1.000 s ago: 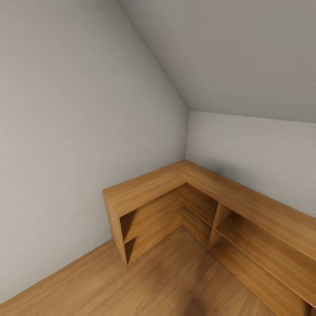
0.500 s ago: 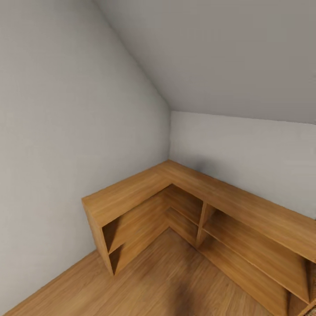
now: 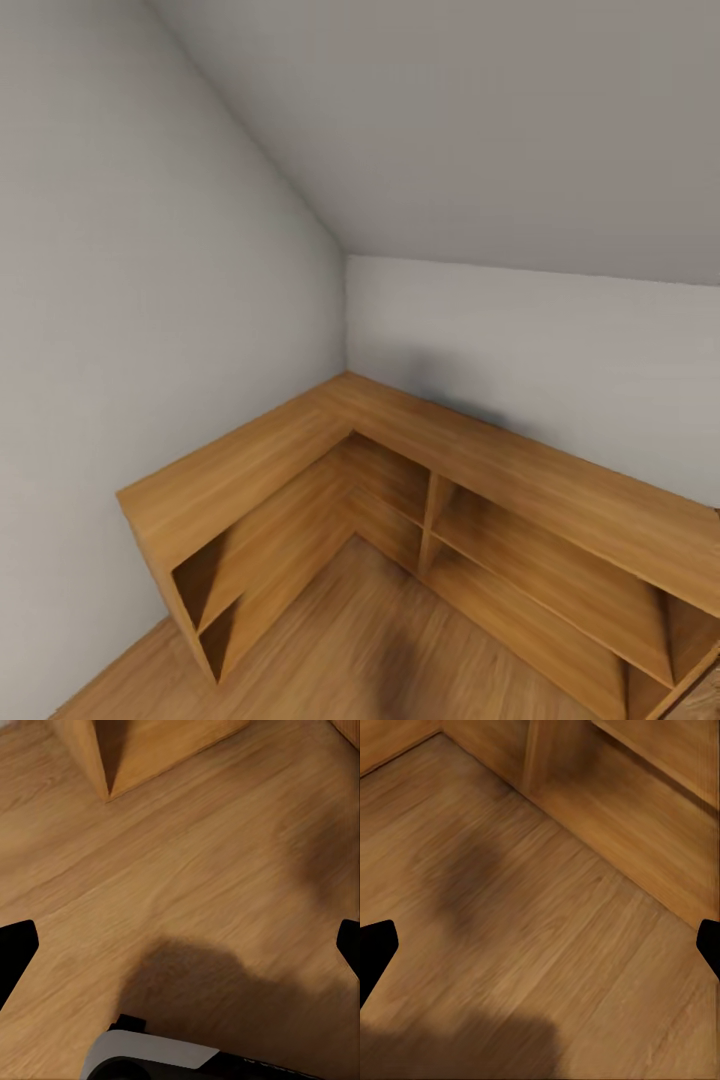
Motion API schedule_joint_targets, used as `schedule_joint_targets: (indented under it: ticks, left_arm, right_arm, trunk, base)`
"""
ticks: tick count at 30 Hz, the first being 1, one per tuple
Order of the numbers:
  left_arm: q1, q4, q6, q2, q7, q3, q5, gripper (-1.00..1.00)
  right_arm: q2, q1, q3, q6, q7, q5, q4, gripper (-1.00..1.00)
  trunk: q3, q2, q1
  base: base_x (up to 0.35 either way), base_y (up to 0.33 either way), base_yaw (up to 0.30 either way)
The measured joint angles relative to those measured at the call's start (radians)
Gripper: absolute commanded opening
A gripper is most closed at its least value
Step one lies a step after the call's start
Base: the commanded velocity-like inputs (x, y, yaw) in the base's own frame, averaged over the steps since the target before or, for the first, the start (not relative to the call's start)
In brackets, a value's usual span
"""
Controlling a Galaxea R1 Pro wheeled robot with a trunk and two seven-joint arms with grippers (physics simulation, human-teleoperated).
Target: In the bedroom, organize the workspace by keeping the computer under the desk, ensuring the monitor is on the desk, placing the keyboard on the desk next to the monitor, placing the mouse on the desk next to the keyboard, moving the folder from the swivel chair onto the desk next to the mouse, stacking the notebook on top of the folder with the pen on top of the notebook, and positioning the swivel chair next to the desk.
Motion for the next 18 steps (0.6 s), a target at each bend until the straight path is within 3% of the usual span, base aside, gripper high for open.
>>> schedule_joint_targets:
  ticks: [18]
  left_arm:
    - [0.0,0.0,0.0,0.0,0.001,0.003,0.0,1.0]
  right_arm:
    - [0.0,0.0,0.0,-0.001,0.0,0.0,0.0,1.0]
  trunk:
    - [0.0,0.0,0.0]
  base:
    - [0.037,0.0,-0.255]
